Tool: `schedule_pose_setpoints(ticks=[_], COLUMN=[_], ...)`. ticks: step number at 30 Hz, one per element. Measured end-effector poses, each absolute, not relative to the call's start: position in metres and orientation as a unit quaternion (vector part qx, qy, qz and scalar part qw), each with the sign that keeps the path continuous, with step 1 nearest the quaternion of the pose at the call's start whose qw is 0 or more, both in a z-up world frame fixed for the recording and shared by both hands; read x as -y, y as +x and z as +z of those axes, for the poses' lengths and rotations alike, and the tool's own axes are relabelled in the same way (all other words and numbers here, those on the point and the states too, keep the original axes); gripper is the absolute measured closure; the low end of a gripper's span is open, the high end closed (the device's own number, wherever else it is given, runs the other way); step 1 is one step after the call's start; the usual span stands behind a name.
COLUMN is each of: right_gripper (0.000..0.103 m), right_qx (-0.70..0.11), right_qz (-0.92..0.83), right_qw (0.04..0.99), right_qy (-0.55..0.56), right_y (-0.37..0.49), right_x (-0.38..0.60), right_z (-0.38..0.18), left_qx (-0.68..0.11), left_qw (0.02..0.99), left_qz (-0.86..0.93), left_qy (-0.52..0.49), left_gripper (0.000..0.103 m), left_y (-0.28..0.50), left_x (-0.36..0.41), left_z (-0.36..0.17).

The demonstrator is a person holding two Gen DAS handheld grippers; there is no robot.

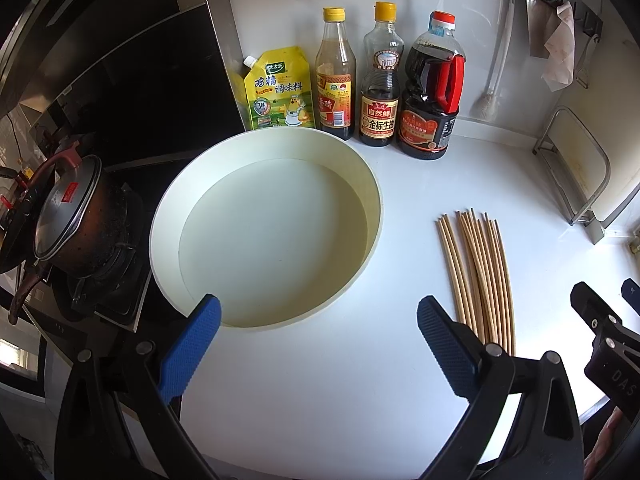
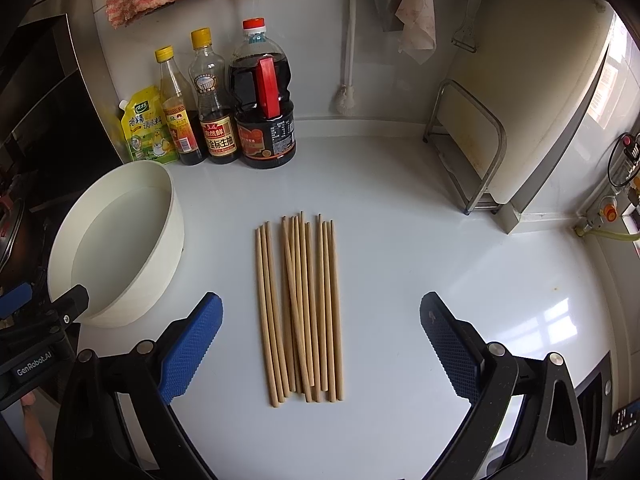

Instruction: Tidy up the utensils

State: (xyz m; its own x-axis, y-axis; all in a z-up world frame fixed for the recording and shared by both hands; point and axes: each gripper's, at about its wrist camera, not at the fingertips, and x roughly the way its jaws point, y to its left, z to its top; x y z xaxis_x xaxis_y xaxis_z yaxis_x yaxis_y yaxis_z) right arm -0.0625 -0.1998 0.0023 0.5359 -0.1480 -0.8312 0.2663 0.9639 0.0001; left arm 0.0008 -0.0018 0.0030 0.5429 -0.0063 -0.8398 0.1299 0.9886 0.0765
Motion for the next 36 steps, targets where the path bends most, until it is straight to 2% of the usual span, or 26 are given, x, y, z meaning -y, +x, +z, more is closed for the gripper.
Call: schedule_pose_setpoints(ticks=[36], right_gripper=[0.008], right_qx=[-0.463], right_qz=[-0.115], right_qw=[0.877], right_qy=[0.061], right_y=[-0.0617], right_x=[0.1979], right_z=[0.0055], left_qx=[-0.474], left_qw=[0.878], left_qz=[-0.043], left_qy=[0.062], left_gripper=[0.006], left_y=[0.0029], left_x=[-0.0036], left_z=[0.0082])
